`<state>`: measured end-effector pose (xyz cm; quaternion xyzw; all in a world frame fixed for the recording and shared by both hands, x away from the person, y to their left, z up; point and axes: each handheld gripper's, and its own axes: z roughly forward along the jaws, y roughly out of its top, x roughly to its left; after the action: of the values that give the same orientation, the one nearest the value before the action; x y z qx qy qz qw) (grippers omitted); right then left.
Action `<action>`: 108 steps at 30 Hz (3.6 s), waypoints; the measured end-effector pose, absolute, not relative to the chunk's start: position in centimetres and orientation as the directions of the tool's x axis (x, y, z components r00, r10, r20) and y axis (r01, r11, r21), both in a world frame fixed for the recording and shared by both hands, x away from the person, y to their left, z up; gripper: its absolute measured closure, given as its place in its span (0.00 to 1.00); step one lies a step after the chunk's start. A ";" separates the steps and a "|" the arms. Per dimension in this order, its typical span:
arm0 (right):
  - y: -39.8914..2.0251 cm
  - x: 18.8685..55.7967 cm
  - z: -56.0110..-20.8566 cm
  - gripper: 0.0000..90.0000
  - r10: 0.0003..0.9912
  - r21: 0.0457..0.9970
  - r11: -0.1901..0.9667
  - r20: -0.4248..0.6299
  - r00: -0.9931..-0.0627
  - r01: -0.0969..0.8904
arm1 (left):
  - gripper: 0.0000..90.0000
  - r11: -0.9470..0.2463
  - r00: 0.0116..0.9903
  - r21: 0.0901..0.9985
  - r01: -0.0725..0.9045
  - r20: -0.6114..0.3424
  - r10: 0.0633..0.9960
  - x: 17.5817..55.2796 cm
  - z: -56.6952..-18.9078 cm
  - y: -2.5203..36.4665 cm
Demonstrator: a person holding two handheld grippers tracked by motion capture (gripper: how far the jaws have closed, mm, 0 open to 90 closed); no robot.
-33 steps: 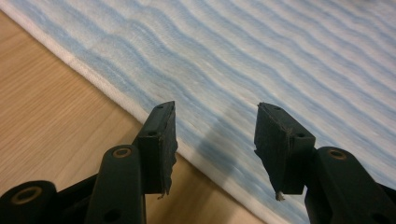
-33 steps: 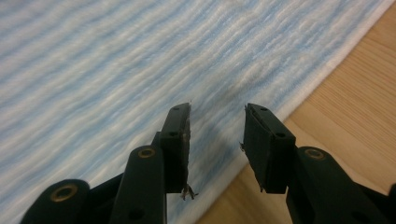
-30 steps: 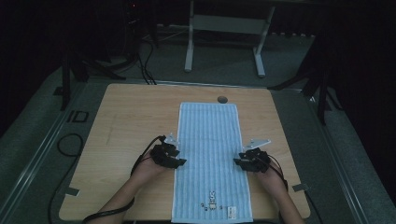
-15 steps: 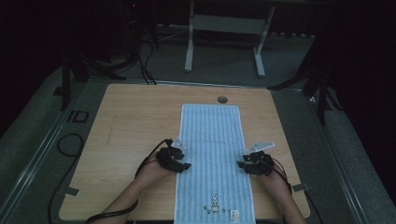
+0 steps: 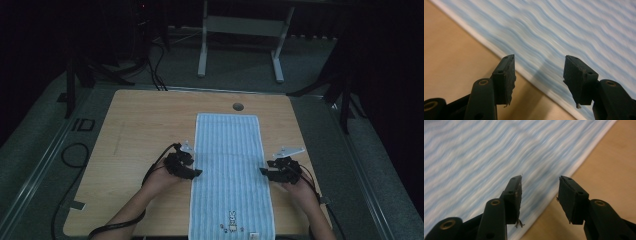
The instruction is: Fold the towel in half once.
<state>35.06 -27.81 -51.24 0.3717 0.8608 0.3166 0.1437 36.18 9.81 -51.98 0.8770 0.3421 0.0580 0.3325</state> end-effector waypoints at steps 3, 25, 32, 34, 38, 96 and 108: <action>-28.2 36.8 -50.1 0.58 0.747 0.657 0.505 -0.007 -0.665 0.560 | 0.47 -0.524 0.730 0.625 0.579 -0.110 0.675 38.0 -51.3 10.4; -26.4 47.4 -52.5 0.55 0.857 0.509 0.429 0.030 -0.514 0.746 | 0.44 -0.440 0.576 0.570 0.694 -0.072 0.814 44.9 -53.7 9.0; -25.8 47.4 -53.1 0.66 0.849 0.494 0.455 0.011 -0.528 0.741 | 0.53 -0.461 0.590 0.582 0.671 -0.043 0.806 44.8 -54.1 8.0; -25.6 47.4 -53.0 0.76 0.842 0.495 0.465 0.009 -0.539 0.734 | 0.63 -0.468 0.597 0.582 0.665 -0.039 0.801 44.7 -54.0 7.8; -25.2 47.5 -53.0 0.88 0.840 0.488 0.471 0.006 -0.543 0.735 | 0.82 -0.464 0.601 0.575 0.674 -0.061 0.797 45.2 -53.9 7.5; -26.2 34.8 -51.1 0.86 0.758 0.563 0.514 0.055 -0.650 0.647 | 0.76 -0.512 0.720 0.598 0.617 -0.168 0.673 33.5 -52.0 10.7; -24.5 35.8 -50.2 0.78 0.745 0.568 0.535 0.031 -0.666 0.625 | 0.67 -0.550 0.743 0.574 0.606 -0.163 0.649 34.5 -52.7 9.0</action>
<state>35.82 -24.46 -50.25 0.3941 0.8694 0.2778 0.1080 34.45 9.02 -52.75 0.8797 0.3566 0.0340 0.3127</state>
